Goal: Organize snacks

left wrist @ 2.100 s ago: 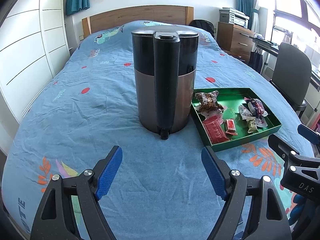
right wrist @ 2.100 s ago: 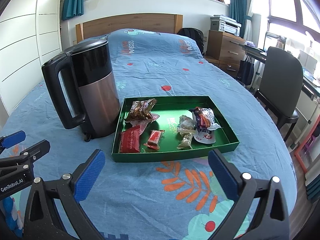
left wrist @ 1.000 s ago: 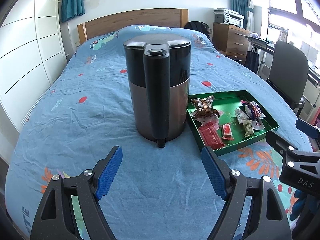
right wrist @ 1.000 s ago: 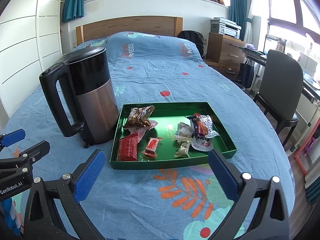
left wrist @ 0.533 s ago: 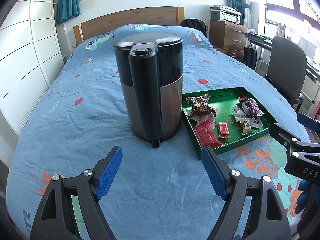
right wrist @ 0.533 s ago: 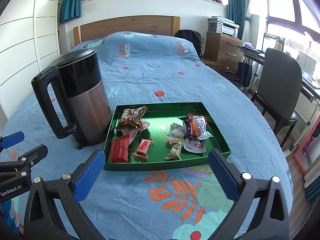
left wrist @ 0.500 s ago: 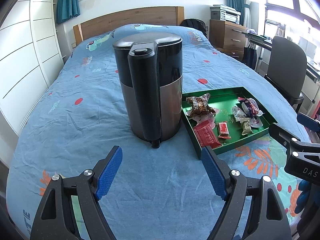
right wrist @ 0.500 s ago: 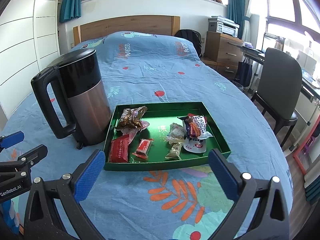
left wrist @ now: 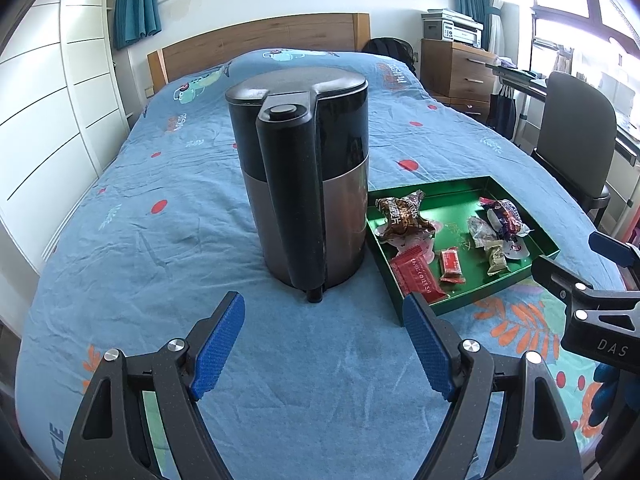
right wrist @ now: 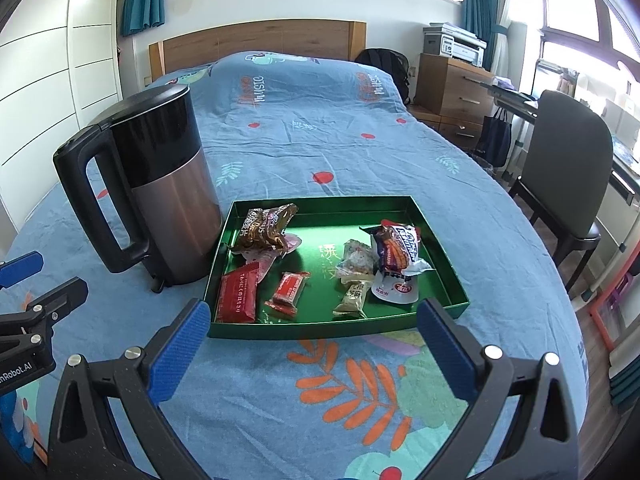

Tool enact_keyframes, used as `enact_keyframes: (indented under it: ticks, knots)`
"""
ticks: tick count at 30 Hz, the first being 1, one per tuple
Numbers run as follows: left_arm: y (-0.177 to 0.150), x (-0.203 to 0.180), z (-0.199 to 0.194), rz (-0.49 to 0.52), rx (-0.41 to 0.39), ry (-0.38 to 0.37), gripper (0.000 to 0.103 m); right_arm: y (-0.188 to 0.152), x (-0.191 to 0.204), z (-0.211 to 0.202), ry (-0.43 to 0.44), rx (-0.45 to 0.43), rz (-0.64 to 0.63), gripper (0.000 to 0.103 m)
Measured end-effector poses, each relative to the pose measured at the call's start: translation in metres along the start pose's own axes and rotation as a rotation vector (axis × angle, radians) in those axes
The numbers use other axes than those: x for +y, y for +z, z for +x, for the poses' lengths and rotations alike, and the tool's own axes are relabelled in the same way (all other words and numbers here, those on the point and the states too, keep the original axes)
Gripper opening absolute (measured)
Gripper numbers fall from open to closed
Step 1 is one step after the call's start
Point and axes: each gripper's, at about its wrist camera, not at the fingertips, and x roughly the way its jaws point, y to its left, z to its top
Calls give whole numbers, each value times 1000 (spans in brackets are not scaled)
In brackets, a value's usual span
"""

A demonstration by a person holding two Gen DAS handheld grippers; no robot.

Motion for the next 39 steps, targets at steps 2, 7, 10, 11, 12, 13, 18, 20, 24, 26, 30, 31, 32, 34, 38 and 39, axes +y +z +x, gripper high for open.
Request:
enact_keyframes:
  ticks: [2, 7, 10, 11, 12, 13, 18, 20, 24, 26, 30, 31, 32, 34, 38, 39]
  knots:
    - [1, 0, 1, 0, 0, 0, 77, 1, 0, 0, -1, 3, -6, 103]
    - [2, 0, 1, 3, 2, -6, 77, 1, -2, 1, -6, 9, -9, 103]
    - [1, -1, 0, 3, 5, -8, 77, 0, -2, 1, -6, 13, -9, 103]
    - [1, -1, 0, 4, 6, -10, 77, -1, -2, 1, -8, 13, -11, 103]
    - [1, -1, 0, 5, 7, -11, 77, -1, -2, 2, -8, 14, -11, 103]
    - [1, -1, 0, 7, 7, -13, 77, 0, -2, 2, -9, 14, -11, 103]
    - [1, -1, 0, 3, 11, -19, 77, 0, -1, 1, -7, 9, -16, 103]
    - [1, -1, 0, 4, 12, -19, 77, 0, -1, 0, -9, 8, -15, 103]
    - [1, -1, 0, 4, 12, -20, 77, 0, -1, 1, -11, 10, -11, 103]
    - [1, -1, 0, 4, 12, -20, 77, 0, -1, 1, -10, 10, -13, 103]
    - [1, 0, 1, 4, 14, -23, 77, -1, 0, 1, -9, 9, -18, 103]
    - [1, 0, 1, 4, 15, -23, 77, -1, 0, 1, -9, 9, -19, 103]
    - [1, 0, 1, 4, 15, -22, 77, -1, 1, 1, -10, 9, -19, 103]
    - [0, 0, 1, 4, 16, -23, 77, -1, 1, 1, -11, 8, -17, 103]
    - [-1, -1, 0, 7, 18, -24, 78, -1, 1, 0, -10, 9, -19, 103]
    - [-1, -1, 0, 7, 18, -24, 79, -1, 1, 0, -11, 9, -19, 103]
